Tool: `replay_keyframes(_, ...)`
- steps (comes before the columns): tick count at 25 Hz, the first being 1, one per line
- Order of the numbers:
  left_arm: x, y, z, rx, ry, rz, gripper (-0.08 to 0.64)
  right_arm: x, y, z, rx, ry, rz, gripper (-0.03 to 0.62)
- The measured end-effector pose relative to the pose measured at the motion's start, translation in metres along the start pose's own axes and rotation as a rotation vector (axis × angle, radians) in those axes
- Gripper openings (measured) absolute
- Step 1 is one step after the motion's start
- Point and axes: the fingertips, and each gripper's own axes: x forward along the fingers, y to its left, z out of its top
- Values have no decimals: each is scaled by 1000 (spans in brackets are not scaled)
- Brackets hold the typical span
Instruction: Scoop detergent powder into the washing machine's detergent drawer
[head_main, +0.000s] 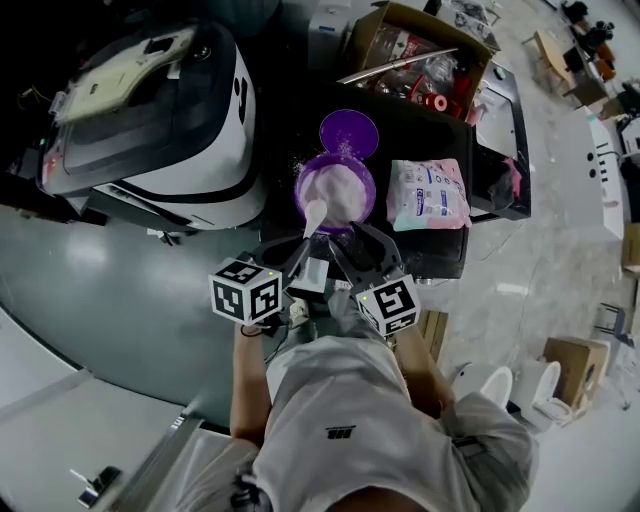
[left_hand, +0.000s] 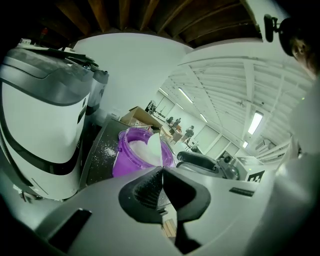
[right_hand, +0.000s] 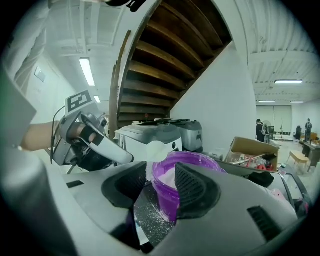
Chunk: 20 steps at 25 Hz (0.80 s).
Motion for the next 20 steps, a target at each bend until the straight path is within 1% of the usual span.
replay_keyframes(8,-30,9,-17,25,-6,-23,15,-7,30,-5,-2,8,-69,176)
replay_keyframes(14,-48,19,-38,41,0,0,15,-9,52,-17,-12,27,-87,175)
replay_keyframes(20,-61,31,-61,31,-6,11,15,-8,67,-34,-12,55,-88,175)
